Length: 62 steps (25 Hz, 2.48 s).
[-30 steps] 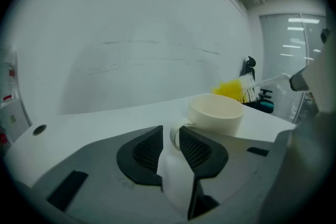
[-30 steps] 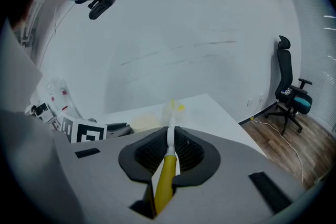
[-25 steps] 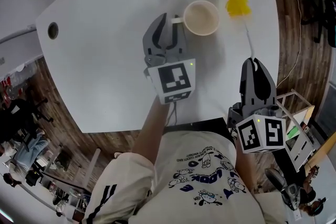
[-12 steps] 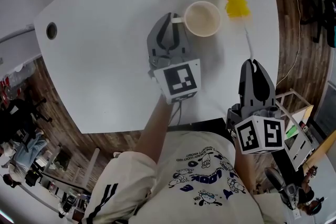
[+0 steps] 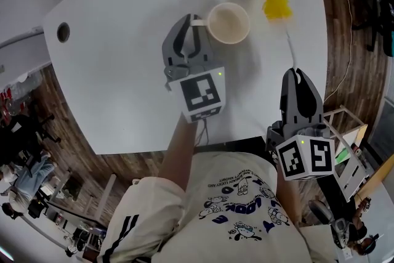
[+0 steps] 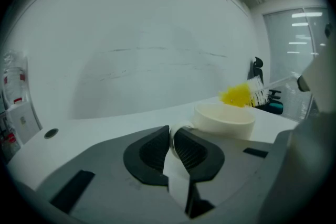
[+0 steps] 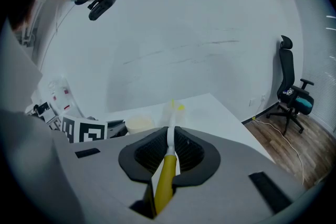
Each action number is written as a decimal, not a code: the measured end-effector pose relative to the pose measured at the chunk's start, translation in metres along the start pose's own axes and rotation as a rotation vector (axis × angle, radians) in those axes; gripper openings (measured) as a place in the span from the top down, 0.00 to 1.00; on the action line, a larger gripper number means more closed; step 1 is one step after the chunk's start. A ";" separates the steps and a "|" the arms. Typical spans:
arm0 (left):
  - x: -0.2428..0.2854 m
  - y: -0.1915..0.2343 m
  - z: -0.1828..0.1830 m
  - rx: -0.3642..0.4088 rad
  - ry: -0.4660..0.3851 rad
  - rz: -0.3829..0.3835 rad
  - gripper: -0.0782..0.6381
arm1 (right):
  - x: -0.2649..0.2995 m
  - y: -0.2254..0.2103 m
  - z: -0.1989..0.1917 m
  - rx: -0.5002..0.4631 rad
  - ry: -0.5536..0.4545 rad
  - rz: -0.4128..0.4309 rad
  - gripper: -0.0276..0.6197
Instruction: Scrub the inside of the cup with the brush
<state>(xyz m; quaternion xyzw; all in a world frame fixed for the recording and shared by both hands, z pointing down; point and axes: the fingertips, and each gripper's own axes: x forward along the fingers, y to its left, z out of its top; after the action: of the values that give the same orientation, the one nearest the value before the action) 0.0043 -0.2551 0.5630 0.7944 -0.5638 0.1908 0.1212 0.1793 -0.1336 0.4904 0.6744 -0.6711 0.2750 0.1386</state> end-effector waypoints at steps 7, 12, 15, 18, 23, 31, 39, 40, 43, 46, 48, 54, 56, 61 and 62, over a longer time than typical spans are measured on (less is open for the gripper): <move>-0.019 0.021 0.012 0.051 -0.020 0.056 0.84 | -0.007 0.008 0.004 -0.010 -0.020 0.035 0.88; -0.034 0.023 0.028 0.111 -0.041 0.070 0.84 | -0.015 0.011 0.009 -0.019 -0.034 0.063 0.88; -0.048 0.021 0.035 0.120 -0.044 0.064 0.84 | -0.024 0.014 0.013 -0.022 -0.050 0.083 0.88; -0.061 0.023 0.038 0.138 -0.042 0.058 0.84 | -0.032 0.022 0.017 -0.032 -0.066 0.106 0.88; -0.080 0.036 0.046 0.204 -0.053 0.082 0.84 | -0.043 0.042 0.024 -0.050 -0.091 0.144 0.88; -0.108 0.043 0.062 0.245 -0.058 0.138 0.84 | -0.068 0.051 0.033 -0.080 -0.119 0.208 0.88; -0.138 0.049 0.078 0.294 -0.074 0.194 0.84 | -0.094 0.066 0.041 -0.115 -0.141 0.304 0.88; -0.141 0.050 0.080 0.299 -0.073 0.200 0.84 | -0.096 0.068 0.042 -0.122 -0.142 0.319 0.88; -0.151 0.053 0.084 0.316 -0.073 0.218 0.84 | -0.104 0.074 0.044 -0.133 -0.133 0.373 0.88; -0.160 0.059 0.087 0.331 -0.075 0.244 0.84 | -0.110 0.078 0.044 -0.166 -0.118 0.412 0.88; -0.166 0.064 0.091 0.353 -0.077 0.267 0.84 | -0.113 0.081 0.045 -0.183 -0.113 0.434 0.88; -0.186 0.072 0.104 0.437 -0.085 0.317 0.84 | -0.133 0.093 0.051 -0.208 -0.122 0.526 0.88; -0.192 0.076 0.108 0.444 -0.090 0.325 0.84 | -0.140 0.098 0.054 -0.210 -0.121 0.560 0.88; -0.203 0.077 0.116 0.494 -0.087 0.342 0.84 | -0.155 0.105 0.057 -0.234 -0.118 0.630 0.88; -0.205 0.076 0.116 0.505 -0.085 0.344 0.84 | -0.159 0.106 0.057 -0.242 -0.118 0.640 0.88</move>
<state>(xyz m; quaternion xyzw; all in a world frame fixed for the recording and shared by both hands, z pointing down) -0.1073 -0.1541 0.3669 0.6997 -0.6293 0.3090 -0.1379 0.0940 -0.0399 0.3365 0.4230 -0.8833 0.1833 0.0851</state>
